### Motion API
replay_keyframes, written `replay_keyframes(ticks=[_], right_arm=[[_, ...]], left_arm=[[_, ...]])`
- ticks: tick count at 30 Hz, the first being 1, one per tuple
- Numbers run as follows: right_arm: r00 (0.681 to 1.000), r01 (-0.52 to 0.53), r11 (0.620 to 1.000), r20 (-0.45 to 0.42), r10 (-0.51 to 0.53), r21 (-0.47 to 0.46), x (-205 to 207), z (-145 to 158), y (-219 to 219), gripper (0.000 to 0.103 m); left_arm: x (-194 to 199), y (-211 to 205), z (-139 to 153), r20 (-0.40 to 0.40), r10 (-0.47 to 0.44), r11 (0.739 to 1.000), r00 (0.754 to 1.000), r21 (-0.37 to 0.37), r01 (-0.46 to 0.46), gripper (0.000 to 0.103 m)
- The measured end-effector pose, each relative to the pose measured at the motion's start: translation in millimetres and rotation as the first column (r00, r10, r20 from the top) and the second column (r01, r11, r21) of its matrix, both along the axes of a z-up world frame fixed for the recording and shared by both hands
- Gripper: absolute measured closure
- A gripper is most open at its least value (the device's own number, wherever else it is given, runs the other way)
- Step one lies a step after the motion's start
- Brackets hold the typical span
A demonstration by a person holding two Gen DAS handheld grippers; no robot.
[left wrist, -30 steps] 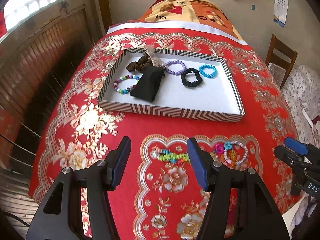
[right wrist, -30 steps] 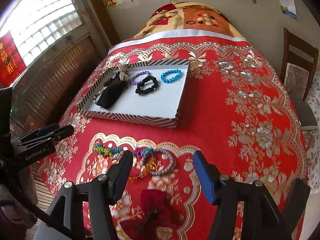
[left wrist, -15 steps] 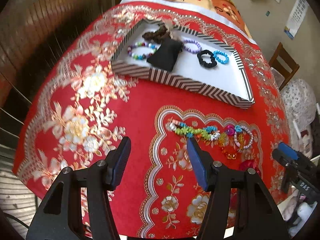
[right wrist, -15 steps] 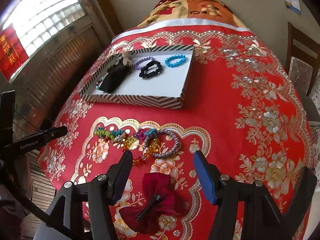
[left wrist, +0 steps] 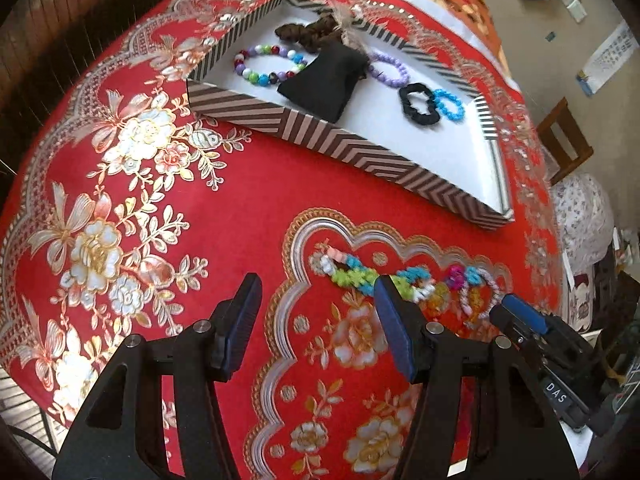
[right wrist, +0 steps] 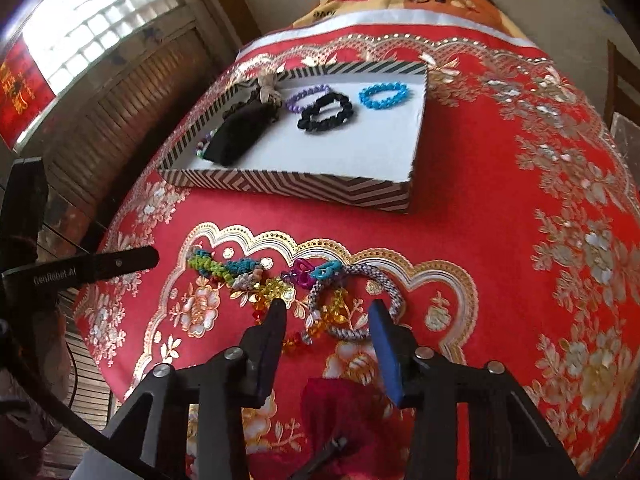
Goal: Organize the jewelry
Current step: 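Grasp the green-blue beaded bracelet with the left gripper while the right grasps the amber heart bracelet, then lift both held bracelets and carry them toward the tray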
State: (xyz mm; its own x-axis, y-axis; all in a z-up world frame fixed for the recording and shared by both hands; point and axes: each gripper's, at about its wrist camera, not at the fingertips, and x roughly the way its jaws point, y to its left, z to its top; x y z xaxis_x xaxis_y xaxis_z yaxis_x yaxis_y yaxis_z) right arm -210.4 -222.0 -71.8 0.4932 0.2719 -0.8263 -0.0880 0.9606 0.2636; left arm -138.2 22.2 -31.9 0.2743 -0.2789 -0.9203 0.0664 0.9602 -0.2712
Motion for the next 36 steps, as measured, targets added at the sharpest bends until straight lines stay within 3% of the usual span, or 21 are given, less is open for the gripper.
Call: replay_keyframes(ticks=[3, 12, 14, 15, 16, 17, 19, 22, 32, 36], right_arm=[[1.0, -0.002, 1.0, -0.026, 0.002, -0.011, 10, -10, 1, 0.07], [0.998, 0.003, 1.0, -0.063, -0.003, -0.008, 25, -25, 0, 0.071], [0.999, -0.003, 1.0, -0.05, 0.003, -0.014, 26, -25, 2, 0.076], [0.999, -0.007, 1.0, -0.045, 0.006, -0.021, 27, -25, 3, 0.083], [0.999, -0.011, 1.0, -0.046, 0.01, -0.021, 28, -25, 4, 0.088], [0.999, -0.013, 1.0, -0.046, 0.012, -0.021, 29, -26, 5, 0.093], [0.999, -0.015, 1.0, -0.042, 0.014, -0.017, 29, -25, 6, 0.093], [1.0, -0.017, 1.0, -0.014, 0.017, 0.022, 25, -14, 5, 0.095], [0.995, -0.038, 0.993, 0.098, 0.027, 0.115, 12, 42, 4, 0.095], [0.989, -0.041, 0.993, 0.145, 0.024, 0.113, 6, 64, 4, 0.095]], left_arm=[[8, -5, -8, -0.017, -0.006, 1.0, 1.0, 0.028, 0.007, 0.045], [22, -27, -24, -0.022, -0.061, 0.995, 0.998, 0.083, 0.063, 0.045], [24, -29, -24, -0.021, -0.07, 0.994, 0.997, 0.078, 0.071, 0.057], [25, -31, -24, -0.014, -0.074, 0.993, 0.997, 0.089, 0.075, 0.066], [26, -32, -25, -0.02, -0.083, 0.993, 0.996, 0.086, 0.084, 0.083], [27, -33, -25, -0.021, -0.08, 0.993, 0.997, 0.087, 0.082, 0.088], [29, -29, -24, -0.037, -0.075, 0.995, 0.996, 0.057, 0.078, 0.094], [29, -24, -17, -0.049, -0.068, 0.998, 0.996, 0.005, 0.068, 0.096], [19, -18, 30, 0.055, -0.08, 0.996, 0.995, -0.028, 0.081, 0.098], [18, -20, 27, 0.013, -0.102, 0.994, 0.995, -0.032, 0.102, 0.097]])
